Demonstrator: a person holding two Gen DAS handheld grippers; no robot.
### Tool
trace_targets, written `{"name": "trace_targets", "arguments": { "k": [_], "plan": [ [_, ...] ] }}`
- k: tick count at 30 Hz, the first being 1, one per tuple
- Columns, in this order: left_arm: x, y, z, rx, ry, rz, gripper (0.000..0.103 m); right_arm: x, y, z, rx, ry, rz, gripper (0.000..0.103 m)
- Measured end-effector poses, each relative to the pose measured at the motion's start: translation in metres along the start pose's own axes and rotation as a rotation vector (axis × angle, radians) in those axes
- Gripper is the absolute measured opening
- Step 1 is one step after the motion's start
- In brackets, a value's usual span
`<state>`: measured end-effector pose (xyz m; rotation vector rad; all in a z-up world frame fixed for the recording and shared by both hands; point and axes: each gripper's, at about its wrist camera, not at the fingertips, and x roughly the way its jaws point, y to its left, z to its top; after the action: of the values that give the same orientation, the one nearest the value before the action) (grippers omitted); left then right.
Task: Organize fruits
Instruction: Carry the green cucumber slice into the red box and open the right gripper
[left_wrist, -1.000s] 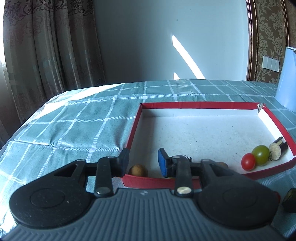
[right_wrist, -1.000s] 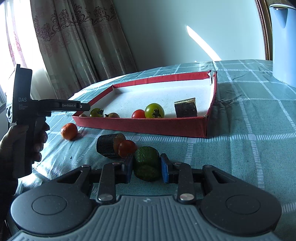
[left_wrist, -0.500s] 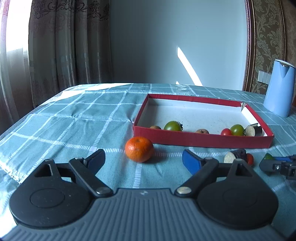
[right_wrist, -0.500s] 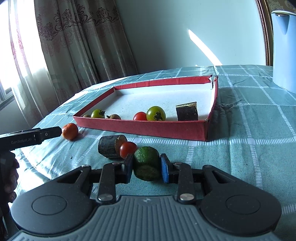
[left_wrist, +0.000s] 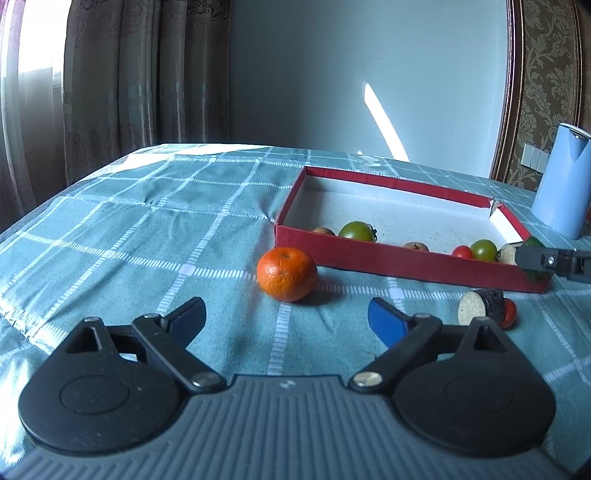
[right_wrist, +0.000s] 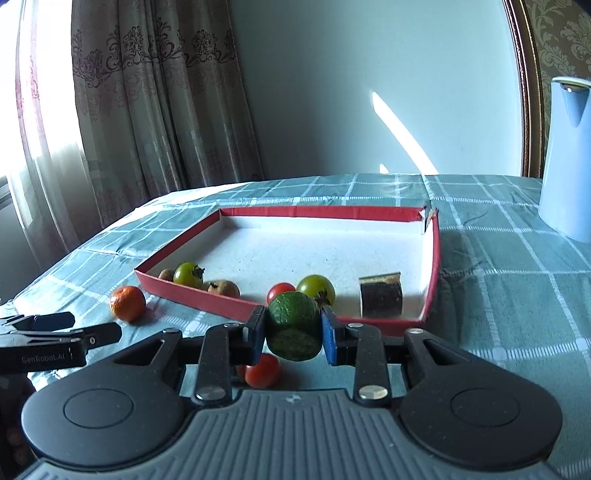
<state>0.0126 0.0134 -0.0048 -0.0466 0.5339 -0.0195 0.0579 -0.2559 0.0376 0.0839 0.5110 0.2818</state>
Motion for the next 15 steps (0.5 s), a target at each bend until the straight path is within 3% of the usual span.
{"name": "trace_targets", "arguments": {
  "k": [6,15],
  "plan": [
    [0.001,0.001,0.000,-0.004,0.006,-0.006,0.095,0.034,0.023,0.023,-0.050,0.011,-0.023,0.031],
    [0.002,0.001,0.000,-0.006,0.013,-0.014,0.095,0.074,0.030,0.021,-0.058,0.053,-0.053,0.031]
  ]
}}
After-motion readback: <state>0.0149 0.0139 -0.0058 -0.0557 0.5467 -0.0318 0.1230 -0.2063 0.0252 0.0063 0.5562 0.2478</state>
